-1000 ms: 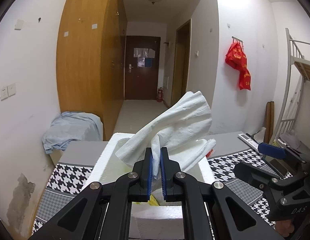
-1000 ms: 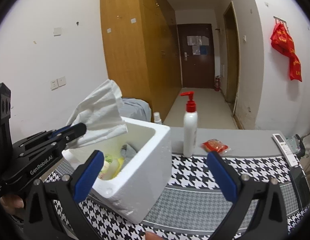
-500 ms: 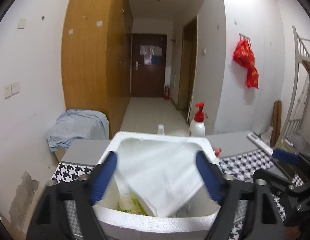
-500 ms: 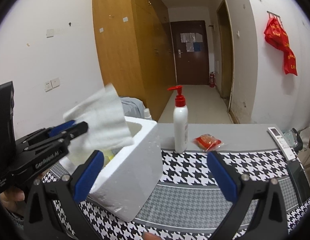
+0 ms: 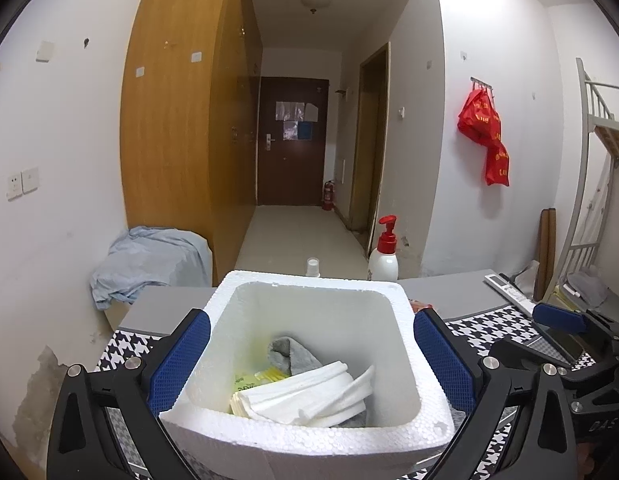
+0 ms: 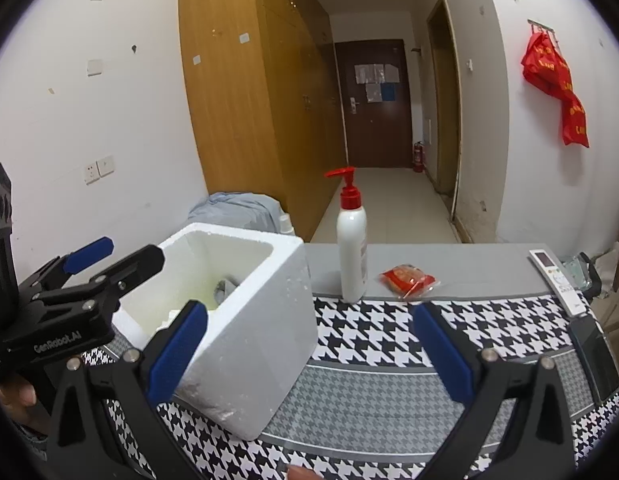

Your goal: Organize soft objects

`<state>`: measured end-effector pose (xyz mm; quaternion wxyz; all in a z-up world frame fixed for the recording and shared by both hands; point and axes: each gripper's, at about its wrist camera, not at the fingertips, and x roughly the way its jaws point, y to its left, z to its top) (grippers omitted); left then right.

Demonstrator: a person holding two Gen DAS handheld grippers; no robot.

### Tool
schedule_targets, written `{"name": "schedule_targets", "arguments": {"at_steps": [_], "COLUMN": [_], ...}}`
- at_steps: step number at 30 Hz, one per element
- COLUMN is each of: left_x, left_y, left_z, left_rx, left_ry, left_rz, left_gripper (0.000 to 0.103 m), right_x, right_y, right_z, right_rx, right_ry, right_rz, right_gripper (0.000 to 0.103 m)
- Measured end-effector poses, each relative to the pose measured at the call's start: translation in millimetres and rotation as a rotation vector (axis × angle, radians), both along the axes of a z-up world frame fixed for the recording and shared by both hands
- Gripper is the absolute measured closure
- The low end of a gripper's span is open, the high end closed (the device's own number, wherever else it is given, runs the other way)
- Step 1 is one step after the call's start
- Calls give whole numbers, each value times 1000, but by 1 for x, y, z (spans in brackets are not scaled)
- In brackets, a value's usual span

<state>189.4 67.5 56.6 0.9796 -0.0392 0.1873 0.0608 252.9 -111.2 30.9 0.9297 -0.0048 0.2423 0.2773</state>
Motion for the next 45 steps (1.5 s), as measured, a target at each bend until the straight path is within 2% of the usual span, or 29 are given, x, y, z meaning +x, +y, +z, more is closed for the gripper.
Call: {"name": "schedule_targets", "arguments": {"at_steps": [8, 25, 29, 33, 39, 45], "left_x": [-22, -81, -90, -97, -113, -128], "left_y": [-12, -41, -44, -52, -56, -63], "left_z": [8, 16, 11, 5, -8, -18], "left_rx": [6, 31, -5, -1, -29, -7], "left_ry": [-18, -70, -81, -95, -124, -122], "left_rz": [7, -2, 4, 1, -6, 5], "left_gripper": [1, 1, 1, 1, 1, 1], "right_x": [-12, -66, -77, -92, -105, -130], "right_y": [-8, -44, -53, -59, -68, -68], "right_z": [3, 10, 8, 3, -7, -19], "right_rx": [0, 44, 57, 59, 71, 74], "right_ry": [-16, -92, -111, -163, -192, -256], "right_rz": [-10, -37, -35, -45, -35, -1], "right_gripper": [0, 0, 0, 0, 0, 0]}}
